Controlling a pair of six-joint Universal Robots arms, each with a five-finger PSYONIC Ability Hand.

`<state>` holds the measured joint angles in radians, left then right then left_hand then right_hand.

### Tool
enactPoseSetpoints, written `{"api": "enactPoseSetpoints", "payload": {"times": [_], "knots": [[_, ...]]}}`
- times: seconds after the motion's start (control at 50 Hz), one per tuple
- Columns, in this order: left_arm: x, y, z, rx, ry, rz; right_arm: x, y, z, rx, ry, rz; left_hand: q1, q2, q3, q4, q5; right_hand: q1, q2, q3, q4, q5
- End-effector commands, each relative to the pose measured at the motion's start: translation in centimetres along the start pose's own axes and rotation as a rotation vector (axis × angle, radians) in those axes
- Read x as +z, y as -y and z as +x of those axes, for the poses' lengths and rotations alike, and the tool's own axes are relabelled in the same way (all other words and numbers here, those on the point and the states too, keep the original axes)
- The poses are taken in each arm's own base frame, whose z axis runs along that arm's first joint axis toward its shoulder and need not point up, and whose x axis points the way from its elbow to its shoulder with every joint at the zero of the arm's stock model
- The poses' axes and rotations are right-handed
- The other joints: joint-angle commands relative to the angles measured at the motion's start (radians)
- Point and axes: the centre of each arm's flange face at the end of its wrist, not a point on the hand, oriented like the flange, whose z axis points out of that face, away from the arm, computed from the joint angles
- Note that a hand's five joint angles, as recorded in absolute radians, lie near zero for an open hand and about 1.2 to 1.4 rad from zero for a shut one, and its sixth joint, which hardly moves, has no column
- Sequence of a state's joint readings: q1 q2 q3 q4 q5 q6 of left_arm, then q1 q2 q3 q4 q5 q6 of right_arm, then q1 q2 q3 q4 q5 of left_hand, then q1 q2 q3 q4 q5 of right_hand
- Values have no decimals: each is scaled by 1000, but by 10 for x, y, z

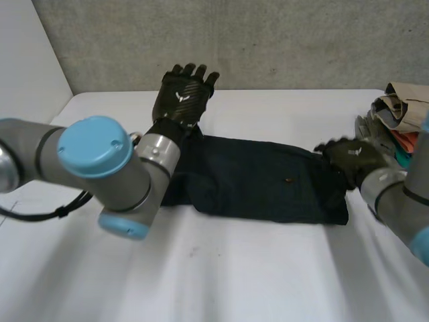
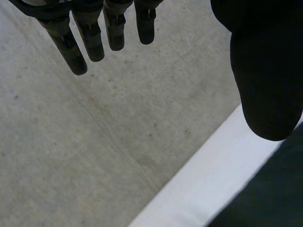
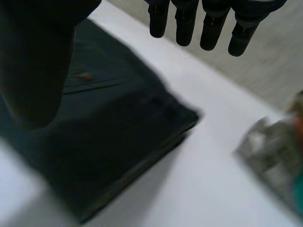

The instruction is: Fold the laundry.

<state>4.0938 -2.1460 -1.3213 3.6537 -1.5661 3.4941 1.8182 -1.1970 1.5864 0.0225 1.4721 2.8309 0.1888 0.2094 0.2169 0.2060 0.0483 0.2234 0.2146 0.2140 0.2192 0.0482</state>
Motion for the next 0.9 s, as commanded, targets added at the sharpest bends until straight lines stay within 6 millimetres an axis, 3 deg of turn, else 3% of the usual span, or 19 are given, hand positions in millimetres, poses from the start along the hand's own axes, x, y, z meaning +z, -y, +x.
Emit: {"api": "enactPoseSetpoints", "payload": {"times": [0.02,0.1,0.14,0.16,0.18,0.24,0.34,0.44,0.48,0.56,0.58,0.64,0.72,0.76,0.78,0.8,0.82,0.86,0.9], "knots": [[-26,-12,3,-55,-27,-76,1,-25,0,121,77,-39,-14,-35,-42,-31,-48,5,14,15,10,6],[-32,-18,5,-55,-32,-100,12,-31,-2,102,66,-14,-14,-35,-42,-31,-48,99,108,108,103,100],[-34,-20,6,-56,-34,-107,23,-40,-1,100,59,-25,-14,-35,-42,-31,-48,339,348,349,343,340],[-35,-21,6,-56,-34,-112,25,-42,1,97,53,-29,-14,-35,-42,-31,-48,526,535,535,530,527],[-35,-22,6,-56,-33,-114,29,-44,3,82,39,-34,-14,-35,-42,-31,-48,1166,1175,1176,1171,1167],[-38,-21,6,-56,-35,-120,29,-48,11,23,-8,-35,-14,-35,-42,-31,-48,1173,1182,1182,1177,1174],[-44,-5,-2,-59,-23,-90,8,-21,50,-298,-205,49,-14,-35,-42,-31,-48,1173,1182,1182,1177,1174],[-51,10,-9,-61,-10,-64,4,-20,70,-579,-269,-4,-14,-35,-42,-31,-48,1173,1182,1182,1177,1174],[-52,11,-11,-62,-6,-62,4,-15,57,-639,-241,26,-14,-35,-42,-31,-48,1173,1182,1182,1177,1174],[-53,11,-17,-69,9,-67,-1,24,-14,-726,-111,260,-14,-35,-42,-31,-48,1173,1182,1182,1177,1174],[-53,11,-17,-70,9,-67,-6,32,-44,-751,-37,344,-14,-35,-42,-31,-48,1173,1182,1182,1177,1174],[-53,11,-17,-82,15,-70,-11,25,-87,-781,116,431,-14,-35,-42,-31,-48,1173,1182,1182,1177,1174],[-56,10,-18,-94,15,-76,-30,-15,-152,-832,418,463,-14,-35,-42,-31,-48,1173,1182,1182,1177,1174],[-57,13,-19,-97,17,-70,-36,-25,-163,-849,467,446,-14,-35,-42,-31,-48,1151,1159,1160,1155,1151],[-57,14,-19,-97,17,-69,-38,-27,-165,-854,477,436,-14,-35,-42,-31,-48,793,802,802,797,794],[-57,14,-19,-97,18,-67,-40,-27,-164,-850,469,413,-14,-35,-42,-31,-48,95,103,104,99,95],[-57,14,-19,-97,18,-67,-40,-25,-163,-844,463,410,-14,-35,-42,-31,-48,-49,-40,-40,-45,-48],[-56,16,-20,-97,20,-60,-40,-22,-160,-817,455,409,-14,-35,-42,-31,-48,-49,-40,-40,-45,-48],[-55,19,-20,-97,23,-51,-46,2,-150,-729,418,456,-14,-35,-42,-31,-48,-49,-40,-40,-45,-48]]}}
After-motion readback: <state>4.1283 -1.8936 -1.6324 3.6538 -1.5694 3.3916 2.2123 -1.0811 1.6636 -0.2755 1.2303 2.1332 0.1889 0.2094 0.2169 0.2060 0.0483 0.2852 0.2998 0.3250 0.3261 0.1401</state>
